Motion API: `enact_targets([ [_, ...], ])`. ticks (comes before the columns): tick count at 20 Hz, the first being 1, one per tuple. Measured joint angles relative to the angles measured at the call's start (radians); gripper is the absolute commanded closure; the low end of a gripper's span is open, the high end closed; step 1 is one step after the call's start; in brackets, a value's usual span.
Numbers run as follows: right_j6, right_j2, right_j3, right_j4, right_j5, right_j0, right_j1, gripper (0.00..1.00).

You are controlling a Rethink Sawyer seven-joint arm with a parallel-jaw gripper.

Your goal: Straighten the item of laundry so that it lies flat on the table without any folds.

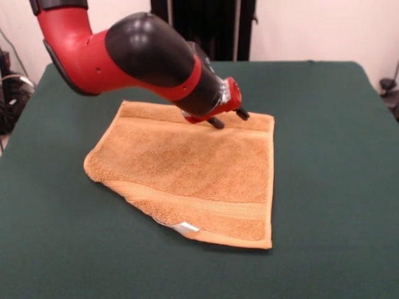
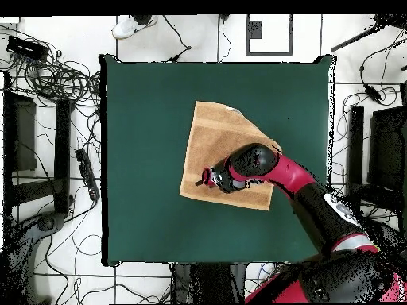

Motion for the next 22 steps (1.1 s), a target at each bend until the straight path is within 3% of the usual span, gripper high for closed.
enact_targets([
  [8, 0.0, 0.0, 0.057, -0.001, -0.085, -0.003, -0.025, 0.0],
  [22, 0.0, -0.003, 0.052, 0.002, -0.086, -0.002, -0.02, 0.0],
])
